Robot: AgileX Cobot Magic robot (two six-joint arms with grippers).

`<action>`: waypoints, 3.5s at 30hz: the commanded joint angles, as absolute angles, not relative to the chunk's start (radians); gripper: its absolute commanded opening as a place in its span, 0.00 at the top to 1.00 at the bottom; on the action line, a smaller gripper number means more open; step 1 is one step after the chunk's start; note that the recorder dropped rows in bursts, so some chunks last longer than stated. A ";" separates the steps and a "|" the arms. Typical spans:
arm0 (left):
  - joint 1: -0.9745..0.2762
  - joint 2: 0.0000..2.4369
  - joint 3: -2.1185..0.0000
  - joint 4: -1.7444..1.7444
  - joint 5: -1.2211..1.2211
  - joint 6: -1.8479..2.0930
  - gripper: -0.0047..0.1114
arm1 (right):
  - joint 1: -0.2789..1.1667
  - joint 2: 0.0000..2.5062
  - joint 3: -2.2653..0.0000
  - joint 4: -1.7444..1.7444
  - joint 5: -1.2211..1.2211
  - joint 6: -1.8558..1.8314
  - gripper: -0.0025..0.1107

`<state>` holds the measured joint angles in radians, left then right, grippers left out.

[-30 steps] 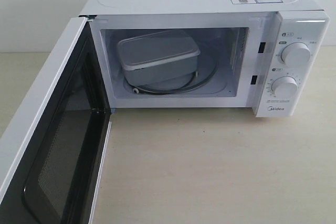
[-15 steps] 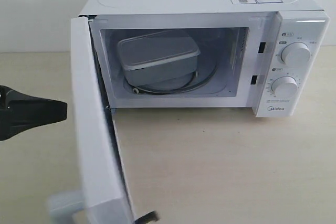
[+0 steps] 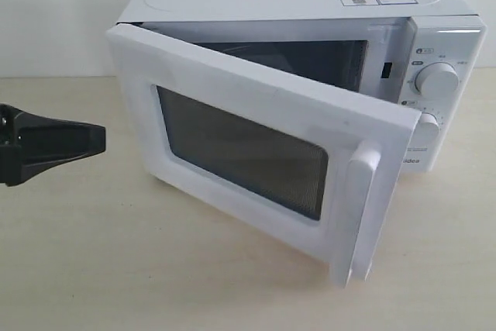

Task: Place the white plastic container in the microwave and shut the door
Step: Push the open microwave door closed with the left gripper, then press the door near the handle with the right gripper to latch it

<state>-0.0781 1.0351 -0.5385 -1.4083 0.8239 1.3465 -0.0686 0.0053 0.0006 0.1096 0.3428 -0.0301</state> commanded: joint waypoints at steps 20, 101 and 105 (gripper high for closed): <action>-0.209 1.175 -0.664 -1.518 0.825 1.441 0.92 | -0.071 0.000 -0.022 0.139 -0.017 0.036 0.98; -0.301 1.268 -0.672 -1.510 0.474 1.459 0.92 | 0.506 1.477 -0.932 1.605 -0.442 -1.590 0.98; -0.301 1.268 -0.672 -1.510 0.474 1.459 0.92 | 0.511 1.485 -0.937 1.639 -0.450 -1.586 0.98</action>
